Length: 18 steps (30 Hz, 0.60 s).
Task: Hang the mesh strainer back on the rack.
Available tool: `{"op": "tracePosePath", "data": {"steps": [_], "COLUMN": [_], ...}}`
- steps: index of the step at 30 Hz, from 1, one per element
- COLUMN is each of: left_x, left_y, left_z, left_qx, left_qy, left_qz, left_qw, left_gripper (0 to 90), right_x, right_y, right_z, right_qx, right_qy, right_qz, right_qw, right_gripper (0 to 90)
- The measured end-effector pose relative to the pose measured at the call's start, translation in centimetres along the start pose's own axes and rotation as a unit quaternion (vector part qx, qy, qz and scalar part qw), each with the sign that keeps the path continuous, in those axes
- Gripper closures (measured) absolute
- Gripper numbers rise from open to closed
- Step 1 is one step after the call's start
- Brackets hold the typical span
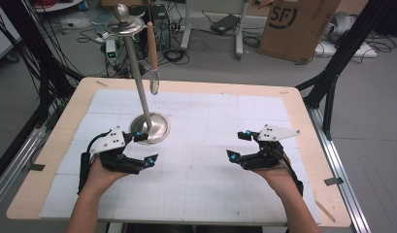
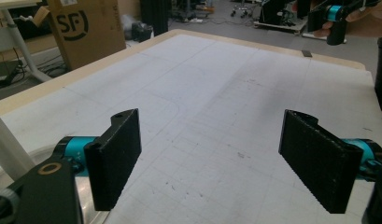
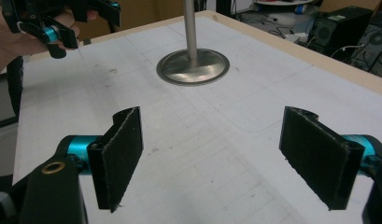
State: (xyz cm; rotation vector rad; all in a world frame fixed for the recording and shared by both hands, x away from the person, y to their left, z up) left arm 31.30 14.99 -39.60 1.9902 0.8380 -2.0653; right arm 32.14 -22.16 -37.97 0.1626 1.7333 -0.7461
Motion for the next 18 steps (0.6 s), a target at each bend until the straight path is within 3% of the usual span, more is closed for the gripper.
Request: {"op": "tracePosePath", "data": {"steps": [6,18], "left_x": [0.03,0.05], "left_y": [0.08,0.03], "left_z": [0.08,-0.03], "left_qx": [0.000,-0.003], "left_qy": [0.000,-0.001], "left_qz": [-0.002,-0.002], "left_qw": [1.0000,1.0000], "left_gripper": [21.4,21.4], "right_x": [0.89,0.96], "right_y": [-0.13,0.09], "right_z": [0.29,0.34], "right_qx": [0.003,0.003], "right_qy": [0.011,0.014], "right_qz": [0.002,0.005], "right_qw": [0.9999,0.9999], "right_gripper": [20.1,19.5]}}
Point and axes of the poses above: each handheld gripper's, and its own axes: y roughly forward along the jaws, x roughly out of its underside, z roughly to its right, the point moved 4 cm from there along y, roughly forward along the jaws, and after that the axes turned 3 degrees about y, right-handed, at the moved point
